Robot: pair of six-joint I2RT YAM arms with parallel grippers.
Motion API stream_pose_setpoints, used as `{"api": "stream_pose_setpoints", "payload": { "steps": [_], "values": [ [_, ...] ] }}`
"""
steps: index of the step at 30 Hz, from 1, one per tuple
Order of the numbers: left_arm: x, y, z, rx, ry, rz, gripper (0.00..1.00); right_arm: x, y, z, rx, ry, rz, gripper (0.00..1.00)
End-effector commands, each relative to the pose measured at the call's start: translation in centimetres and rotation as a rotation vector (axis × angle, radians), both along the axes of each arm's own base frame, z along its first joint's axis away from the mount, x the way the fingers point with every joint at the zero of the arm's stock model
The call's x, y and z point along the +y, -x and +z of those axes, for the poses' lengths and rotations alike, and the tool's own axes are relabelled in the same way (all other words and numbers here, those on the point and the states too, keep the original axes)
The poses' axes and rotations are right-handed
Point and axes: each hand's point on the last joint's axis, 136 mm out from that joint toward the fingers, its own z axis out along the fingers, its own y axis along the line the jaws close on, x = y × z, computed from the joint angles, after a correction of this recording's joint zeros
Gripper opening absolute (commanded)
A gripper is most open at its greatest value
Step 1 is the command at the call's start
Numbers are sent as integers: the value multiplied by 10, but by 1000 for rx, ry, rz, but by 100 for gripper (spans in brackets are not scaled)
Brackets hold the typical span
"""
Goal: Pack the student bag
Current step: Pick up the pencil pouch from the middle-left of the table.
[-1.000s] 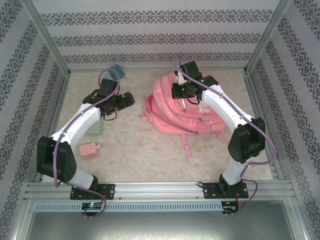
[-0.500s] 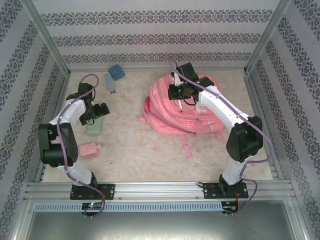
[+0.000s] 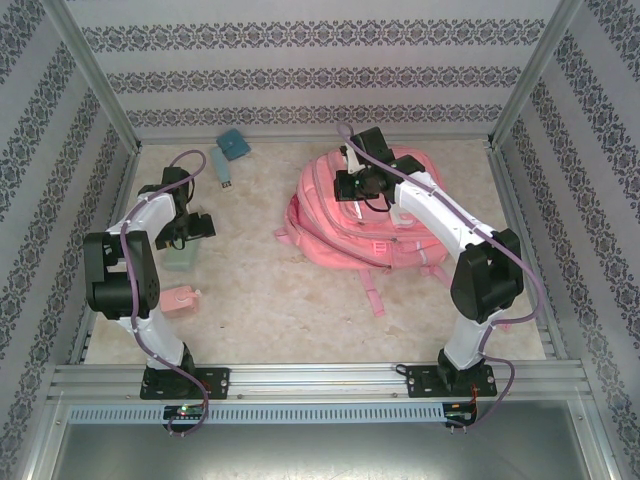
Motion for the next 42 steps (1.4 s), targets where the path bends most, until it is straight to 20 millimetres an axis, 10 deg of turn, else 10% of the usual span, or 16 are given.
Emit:
{"api": "stream_pose_setpoints", "payload": {
  "steps": [1, 8, 19, 42],
  "values": [
    [8, 3, 10, 2, -40, -3, 99, 24, -1, 18, -58, -84, 57, 0],
    [18, 6, 2, 5, 25, 79, 99, 23, 0, 13, -49, -87, 52, 0],
    [-27, 11, -2, -36, 294, 152, 100, 25, -3, 9, -42, -88, 45, 0],
    [-17, 24, -31, 104, 137, 99, 88, 28, -5, 10, -31, -102, 40, 0]
  ]
}}
